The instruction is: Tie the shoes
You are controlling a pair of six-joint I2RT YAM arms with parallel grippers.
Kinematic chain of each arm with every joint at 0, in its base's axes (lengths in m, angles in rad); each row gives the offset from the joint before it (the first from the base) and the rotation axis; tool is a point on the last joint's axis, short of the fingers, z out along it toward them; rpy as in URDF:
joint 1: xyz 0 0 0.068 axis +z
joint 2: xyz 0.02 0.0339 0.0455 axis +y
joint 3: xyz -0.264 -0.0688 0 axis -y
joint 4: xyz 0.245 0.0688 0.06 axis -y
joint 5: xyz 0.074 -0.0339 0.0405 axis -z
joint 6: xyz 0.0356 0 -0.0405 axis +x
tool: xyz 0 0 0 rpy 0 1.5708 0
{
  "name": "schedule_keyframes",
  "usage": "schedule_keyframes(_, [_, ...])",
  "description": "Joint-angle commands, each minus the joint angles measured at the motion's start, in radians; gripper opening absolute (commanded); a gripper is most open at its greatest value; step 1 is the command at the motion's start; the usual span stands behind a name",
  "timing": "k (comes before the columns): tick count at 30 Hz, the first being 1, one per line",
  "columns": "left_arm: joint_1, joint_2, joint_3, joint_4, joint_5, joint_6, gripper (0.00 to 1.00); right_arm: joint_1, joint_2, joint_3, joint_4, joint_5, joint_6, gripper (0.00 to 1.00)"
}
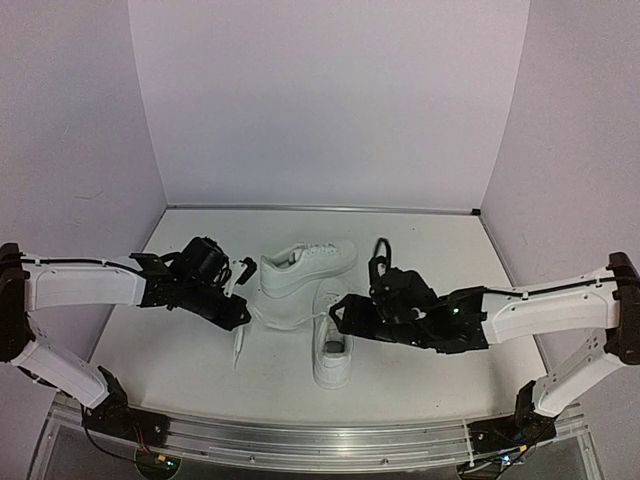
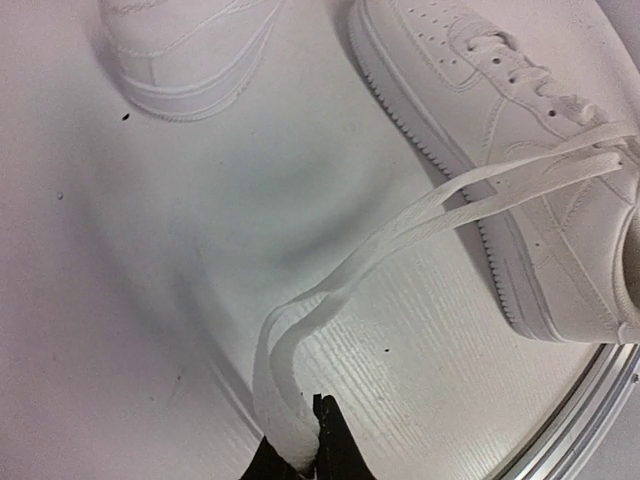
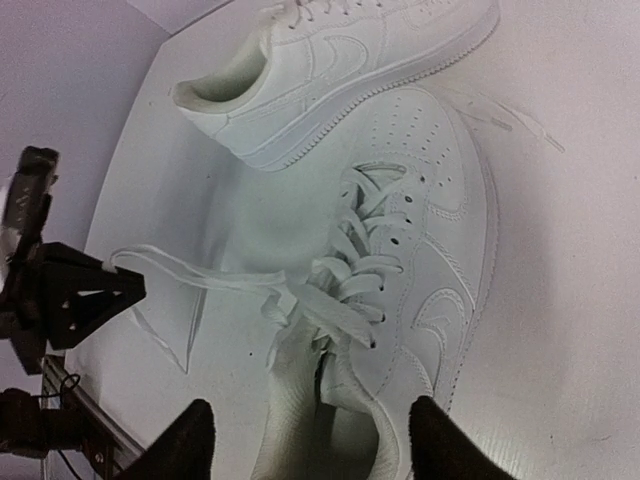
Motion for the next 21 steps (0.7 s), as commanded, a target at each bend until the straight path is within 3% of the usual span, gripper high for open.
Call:
schedule_keyframes(1, [0.02, 0.0, 0.045, -0.098, -0.096, -0.025, 0.08, 0.004, -0.111, -0.021, -0.013, 0.038, -0.055, 0.76])
schedule_keyframes(10, [0.065, -0.052, 0.052, -0.168, -0.285, -0.046, 0.23, 0.004, -0.21, 0.011, -0.075, 0.077, -0.169, 0.97])
schedule_keyframes(13, [0.07, -0.077, 0.037, -0.178, -0.352, -0.069, 0.4, 0.004, -0.219, 0.022, -0.092, 0.097, -0.176, 0.98])
schedule_keyframes(17, [0.072, -0.08, 0.028, -0.112, -0.234, -0.023, 0.56, 0.004, -0.184, 0.062, -0.122, 0.1, -0.215, 0.98])
schedule_keyframes(21, [0.072, 0.037, 0.081, -0.104, -0.166, 0.026, 0.57, 0.004, -0.124, 0.114, -0.15, 0.081, -0.226, 0.98])
